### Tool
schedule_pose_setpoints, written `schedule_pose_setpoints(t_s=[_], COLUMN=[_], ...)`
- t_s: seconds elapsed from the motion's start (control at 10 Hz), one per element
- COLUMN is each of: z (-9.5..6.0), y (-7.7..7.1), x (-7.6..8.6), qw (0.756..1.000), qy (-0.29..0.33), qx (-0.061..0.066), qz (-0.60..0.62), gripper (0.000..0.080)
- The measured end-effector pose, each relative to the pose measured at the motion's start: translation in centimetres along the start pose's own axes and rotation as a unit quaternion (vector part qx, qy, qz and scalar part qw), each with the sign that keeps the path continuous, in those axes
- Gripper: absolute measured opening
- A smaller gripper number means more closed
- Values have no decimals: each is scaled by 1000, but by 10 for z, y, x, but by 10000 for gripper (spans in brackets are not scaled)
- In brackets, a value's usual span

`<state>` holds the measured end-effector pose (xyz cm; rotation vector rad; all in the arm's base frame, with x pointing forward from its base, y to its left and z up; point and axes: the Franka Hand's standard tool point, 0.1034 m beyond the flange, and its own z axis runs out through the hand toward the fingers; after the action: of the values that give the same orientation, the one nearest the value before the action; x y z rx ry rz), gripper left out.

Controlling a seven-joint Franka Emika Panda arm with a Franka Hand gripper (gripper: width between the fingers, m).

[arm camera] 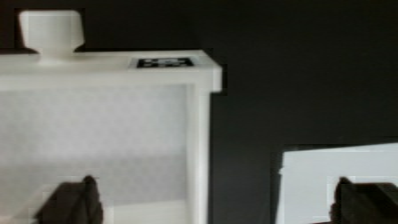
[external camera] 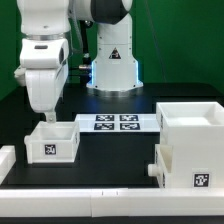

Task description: Assemble drawer

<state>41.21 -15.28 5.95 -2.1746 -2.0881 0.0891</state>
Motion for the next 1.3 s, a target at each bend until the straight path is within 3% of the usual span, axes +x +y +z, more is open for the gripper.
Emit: schedule_pose_setpoints(t_s=[0.3,0.8,1.0,1.3], z=[-4,-3,-4,0], y=[-4,-3,-1,3], x=[-17,-17,-18,-7], qw=[998,998,997,996], qy=[60,61,68,84], qx=[16,17,9,6], qz=[18,20,18,21], gripper=[649,649,649,649])
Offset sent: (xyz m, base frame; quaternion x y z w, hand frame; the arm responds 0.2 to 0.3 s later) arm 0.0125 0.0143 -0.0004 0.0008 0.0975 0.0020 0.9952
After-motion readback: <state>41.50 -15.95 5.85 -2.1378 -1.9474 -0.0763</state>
